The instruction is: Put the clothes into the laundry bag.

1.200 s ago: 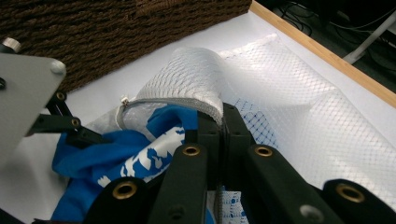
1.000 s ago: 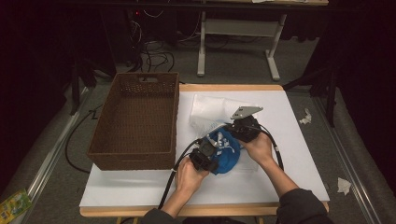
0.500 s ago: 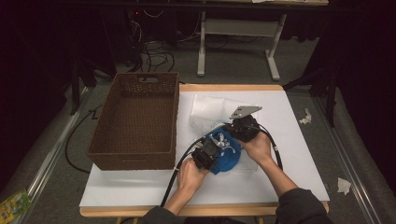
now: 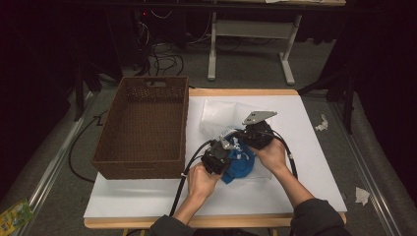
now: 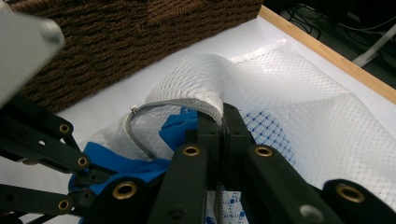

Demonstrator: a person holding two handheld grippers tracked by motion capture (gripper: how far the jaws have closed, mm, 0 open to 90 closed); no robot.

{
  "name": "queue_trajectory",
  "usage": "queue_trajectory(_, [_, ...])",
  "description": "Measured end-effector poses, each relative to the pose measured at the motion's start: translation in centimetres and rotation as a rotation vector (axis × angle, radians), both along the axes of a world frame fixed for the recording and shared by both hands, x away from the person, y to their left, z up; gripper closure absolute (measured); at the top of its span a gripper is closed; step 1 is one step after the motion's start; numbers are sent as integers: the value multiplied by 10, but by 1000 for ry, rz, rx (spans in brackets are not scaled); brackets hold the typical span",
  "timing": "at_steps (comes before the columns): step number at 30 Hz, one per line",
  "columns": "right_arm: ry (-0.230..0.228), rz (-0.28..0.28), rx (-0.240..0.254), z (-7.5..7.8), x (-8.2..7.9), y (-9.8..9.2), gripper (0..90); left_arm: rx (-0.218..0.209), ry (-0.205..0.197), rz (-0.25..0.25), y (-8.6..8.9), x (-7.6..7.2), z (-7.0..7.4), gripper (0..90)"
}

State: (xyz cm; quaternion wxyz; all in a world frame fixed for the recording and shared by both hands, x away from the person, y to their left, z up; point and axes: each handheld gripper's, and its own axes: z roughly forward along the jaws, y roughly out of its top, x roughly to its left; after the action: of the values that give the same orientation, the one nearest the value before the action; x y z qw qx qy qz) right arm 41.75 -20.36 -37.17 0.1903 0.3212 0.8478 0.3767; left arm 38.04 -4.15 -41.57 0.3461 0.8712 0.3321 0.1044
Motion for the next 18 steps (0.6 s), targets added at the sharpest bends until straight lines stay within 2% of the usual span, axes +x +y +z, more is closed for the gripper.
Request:
queue_trajectory(7, [2, -2, 10, 1, 0, -2, 897, -46, -20, 0, -1, 5, 12, 866])
queue_trajectory(9, [3, 0, 12, 2, 1, -3, 897, -75, -34, 14, 0, 8, 16, 866])
queue_trajectory(11, [-8, 5, 15, 3, 0, -3, 897, -127, -21, 45, 3, 13, 17, 866])
queue_trajectory(13, [-14, 6, 25, 5, -1, -3, 898, -115, -31, 64, 3, 16, 17, 867])
queue_trajectory(18, [-18, 17, 29, 8, -2, -3, 898, -125, -34, 103, 3, 25, 20, 867])
